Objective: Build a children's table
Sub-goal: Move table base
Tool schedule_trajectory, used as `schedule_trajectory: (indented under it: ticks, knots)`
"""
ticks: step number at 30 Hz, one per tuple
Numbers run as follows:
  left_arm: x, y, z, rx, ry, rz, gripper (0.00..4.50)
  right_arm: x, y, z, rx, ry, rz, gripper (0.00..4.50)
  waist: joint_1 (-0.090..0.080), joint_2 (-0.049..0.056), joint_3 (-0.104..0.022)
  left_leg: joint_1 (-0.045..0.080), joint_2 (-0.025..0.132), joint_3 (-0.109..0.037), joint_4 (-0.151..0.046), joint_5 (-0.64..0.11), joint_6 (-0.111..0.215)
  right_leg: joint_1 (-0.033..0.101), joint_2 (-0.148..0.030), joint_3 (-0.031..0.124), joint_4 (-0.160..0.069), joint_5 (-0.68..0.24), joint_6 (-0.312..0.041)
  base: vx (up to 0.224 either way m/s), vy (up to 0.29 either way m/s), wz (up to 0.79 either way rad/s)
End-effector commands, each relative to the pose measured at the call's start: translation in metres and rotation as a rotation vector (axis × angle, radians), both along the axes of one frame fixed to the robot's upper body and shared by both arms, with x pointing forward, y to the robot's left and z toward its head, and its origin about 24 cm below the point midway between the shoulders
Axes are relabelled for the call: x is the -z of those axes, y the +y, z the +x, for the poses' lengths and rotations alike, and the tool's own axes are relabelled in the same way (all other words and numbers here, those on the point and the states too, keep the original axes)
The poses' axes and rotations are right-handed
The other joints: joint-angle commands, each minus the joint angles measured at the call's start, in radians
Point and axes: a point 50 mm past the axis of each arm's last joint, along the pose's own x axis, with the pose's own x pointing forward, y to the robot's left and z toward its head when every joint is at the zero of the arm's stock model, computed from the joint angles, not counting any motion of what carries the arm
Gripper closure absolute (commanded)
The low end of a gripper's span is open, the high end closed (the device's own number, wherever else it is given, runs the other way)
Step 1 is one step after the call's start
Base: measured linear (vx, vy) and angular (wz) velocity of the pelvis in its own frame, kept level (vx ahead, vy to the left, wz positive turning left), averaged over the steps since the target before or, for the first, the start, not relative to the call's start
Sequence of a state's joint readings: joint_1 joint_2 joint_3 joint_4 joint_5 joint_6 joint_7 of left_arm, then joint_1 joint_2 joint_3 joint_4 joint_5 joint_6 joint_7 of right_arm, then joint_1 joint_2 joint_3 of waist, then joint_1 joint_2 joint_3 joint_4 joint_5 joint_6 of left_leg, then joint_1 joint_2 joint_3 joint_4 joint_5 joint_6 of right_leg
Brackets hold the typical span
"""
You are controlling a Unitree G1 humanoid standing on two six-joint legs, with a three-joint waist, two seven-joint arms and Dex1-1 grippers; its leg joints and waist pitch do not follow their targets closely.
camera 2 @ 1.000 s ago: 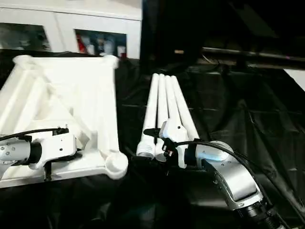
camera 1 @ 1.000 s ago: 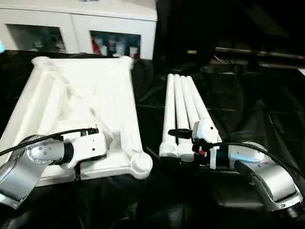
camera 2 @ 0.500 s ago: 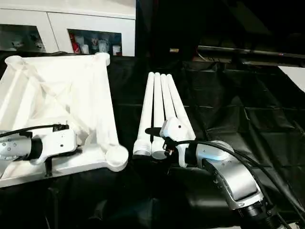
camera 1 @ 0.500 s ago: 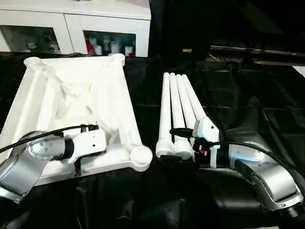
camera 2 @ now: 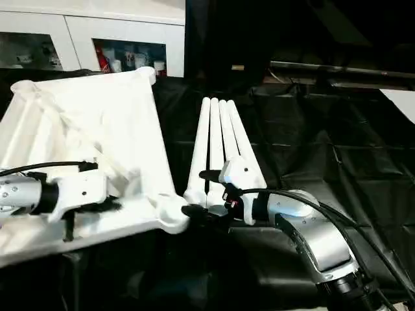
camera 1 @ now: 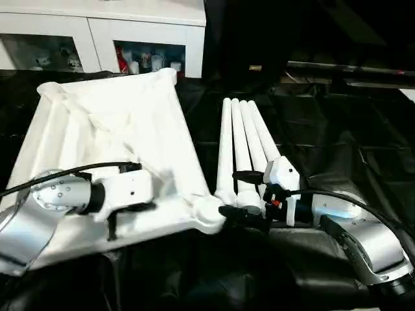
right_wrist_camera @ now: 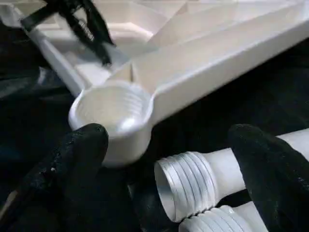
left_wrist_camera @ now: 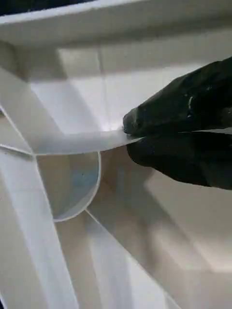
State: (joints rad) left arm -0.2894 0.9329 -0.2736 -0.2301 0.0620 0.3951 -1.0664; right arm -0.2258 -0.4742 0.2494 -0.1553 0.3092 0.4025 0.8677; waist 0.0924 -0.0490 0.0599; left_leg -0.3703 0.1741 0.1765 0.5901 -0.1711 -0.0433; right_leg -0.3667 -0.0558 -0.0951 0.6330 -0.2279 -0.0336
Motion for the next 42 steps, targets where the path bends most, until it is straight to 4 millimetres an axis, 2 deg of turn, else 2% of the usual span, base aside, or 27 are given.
schedule_trajectory:
  ticks: [1,7,12,14,20,24,26,28,30,31,33,34,35,36,37,39,40,41,42]
  knots:
    - [-0.032,0.003,0.012,-0.012,-0.213,0.050,4.50,-0.003,-0.002,0.002,0.019,-0.015,0.000,0.00,0.004,0.026,-0.057,0.023,0.072,-0.037,-0.076,-0.267,-0.033,0.030,-0.104,0.074,-0.081,-0.176,-0.162,0.000,0.000,0.00]
    - [-0.029,0.015,0.017,-0.017,-0.248,0.173,4.50,-0.003,0.001,0.003,0.023,-0.016,0.003,0.00,0.004,0.024,-0.063,0.019,0.069,-0.033,-0.070,-0.204,-0.018,0.034,-0.104,0.075,-0.071,-0.073,-0.175,0.000,0.000,0.00]
    - [-0.029,0.017,0.019,-0.002,-0.248,0.196,4.50,-0.002,0.001,0.002,0.021,-0.017,0.003,0.00,0.006,0.029,-0.065,0.021,0.071,-0.034,-0.071,-0.190,-0.014,0.033,-0.103,0.073,-0.065,-0.017,-0.192,0.000,0.000,0.00]
    - [-0.028,0.015,0.019,0.006,-0.239,0.187,4.50,-0.001,0.001,0.001,0.024,-0.019,0.003,0.00,0.008,0.033,-0.064,0.023,0.071,-0.033,-0.071,-0.204,-0.019,0.031,-0.104,0.073,-0.065,-0.021,-0.198,0.000,0.000,0.00]
    - [-0.015,0.011,0.017,0.049,-0.211,0.135,4.50,0.001,0.002,0.002,0.030,-0.018,0.002,0.00,0.022,0.033,-0.062,0.026,0.072,-0.033,-0.073,-0.244,-0.034,0.029,-0.106,0.075,-0.072,-0.075,-0.185,0.000,0.000,0.00]
    - [-0.010,0.008,0.015,0.067,-0.197,0.081,4.50,0.002,0.002,0.000,0.029,-0.017,0.001,0.00,0.026,0.033,-0.064,0.025,0.073,-0.034,-0.073,-0.238,-0.038,0.031,-0.106,0.074,-0.068,-0.050,-0.186,0.000,0.000,0.00]
    - [-0.005,0.007,0.012,0.051,-0.145,0.038,4.04,0.003,0.002,-0.003,0.028,-0.014,-0.001,0.00,0.028,0.034,-0.066,0.025,0.073,-0.034,-0.073,-0.229,-0.037,0.031,-0.106,0.073,-0.065,-0.029,-0.189,0.000,0.000,0.00]
    - [-0.004,0.009,0.012,0.045,-0.139,0.038,3.93,0.003,0.002,-0.003,0.032,-0.014,-0.001,0.00,0.028,0.031,-0.065,0.024,0.073,-0.033,-0.073,-0.231,-0.035,0.032,-0.106,0.073,-0.066,-0.026,-0.191,0.000,0.000,0.00]
    - [-0.003,0.012,0.011,0.030,-0.117,0.026,3.79,0.002,0.001,-0.003,0.035,-0.011,0.001,0.00,0.026,0.030,-0.061,0.022,0.071,-0.034,-0.074,-0.249,-0.035,0.034,-0.108,0.073,-0.070,-0.064,-0.189,0.000,0.000,0.00]
    - [-0.004,0.015,0.011,0.025,-0.115,0.029,3.65,0.002,0.001,-0.003,0.036,-0.011,0.002,0.00,0.024,0.028,-0.057,0.024,0.071,-0.034,-0.075,-0.270,-0.036,0.032,-0.108,0.074,-0.076,-0.114,-0.183,0.000,0.000,0.00]
    - [-0.010,0.021,0.011,-0.007,-0.105,0.006,3.50,0.000,0.000,-0.002,0.044,-0.007,0.016,0.00,0.023,0.028,-0.055,0.027,0.070,-0.034,-0.075,-0.298,-0.038,0.030,-0.111,0.076,-0.084,-0.195,-0.167,0.000,0.000,0.00]
    - [-0.015,0.026,0.010,-0.034,-0.096,-0.015,3.43,-0.001,0.000,-0.001,0.052,-0.008,0.027,0.00,0.022,0.025,-0.055,0.028,0.070,-0.034,-0.076,-0.303,-0.040,0.029,-0.111,0.076,-0.086,-0.222,-0.162,0.000,0.000,0.00]
    - [-0.015,0.026,0.010,-0.034,-0.096,-0.015,3.43,-0.001,0.000,-0.001,0.052,-0.008,0.027,0.00,0.022,0.027,-0.055,0.028,0.071,-0.035,-0.076,-0.304,-0.041,0.028,-0.112,0.076,-0.085,-0.231,-0.162,0.000,0.000,0.00]
    - [-0.023,0.031,0.008,-0.072,-0.077,-0.062,3.33,-0.003,0.000,0.001,0.077,-0.011,0.048,0.00,0.020,0.025,-0.054,0.029,0.071,-0.035,-0.077,-0.309,-0.042,0.026,-0.109,0.075,-0.087,-0.243,-0.158,0.000,0.000,0.00]
    - [-0.024,0.032,0.007,-0.076,-0.074,-0.069,3.21,-0.003,0.000,0.002,0.082,-0.011,0.051,0.00,0.018,0.018,-0.055,0.029,0.072,-0.034,-0.077,-0.306,-0.043,0.026,-0.110,0.075,-0.084,-0.244,-0.161,0.000,0.000,0.00]
    - [-0.044,0.027,0.003,-0.109,-0.064,-0.227,3.06,-0.013,-0.001,0.011,0.194,-0.014,0.062,0.00,0.018,0.006,-0.053,0.029,0.070,-0.033,-0.077,-0.292,-0.040,0.022,-0.111,0.074,-0.085,-0.271,-0.166,0.000,0.000,0.00]
    - [-0.048,0.022,0.003,-0.104,-0.072,-0.279,3.06,-0.015,0.000,0.013,0.217,-0.003,0.057,0.00,0.018,0.012,-0.053,0.030,0.070,-0.034,-0.077,-0.271,-0.045,0.021,-0.109,0.074,-0.081,-0.259,-0.175,0.000,0.000,0.00]
    - [-0.051,0.014,0.004,-0.095,-0.098,-0.339,3.00,-0.020,0.004,0.017,0.247,0.011,0.060,0.00,0.019,0.008,-0.051,0.031,0.071,-0.033,-0.078,-0.273,-0.048,0.019,-0.107,0.073,-0.082,-0.265,-0.169,0.000,0.000,0.00]
    - [-0.051,0.010,0.004,-0.088,-0.110,-0.365,2.77,-0.022,0.006,0.020,0.258,0.020,0.066,0.00,0.019,0.010,-0.052,0.034,0.071,-0.031,-0.077,-0.280,-0.051,0.016,-0.108,0.074,-0.082,-0.267,-0.168,0.000,0.000,0.00]
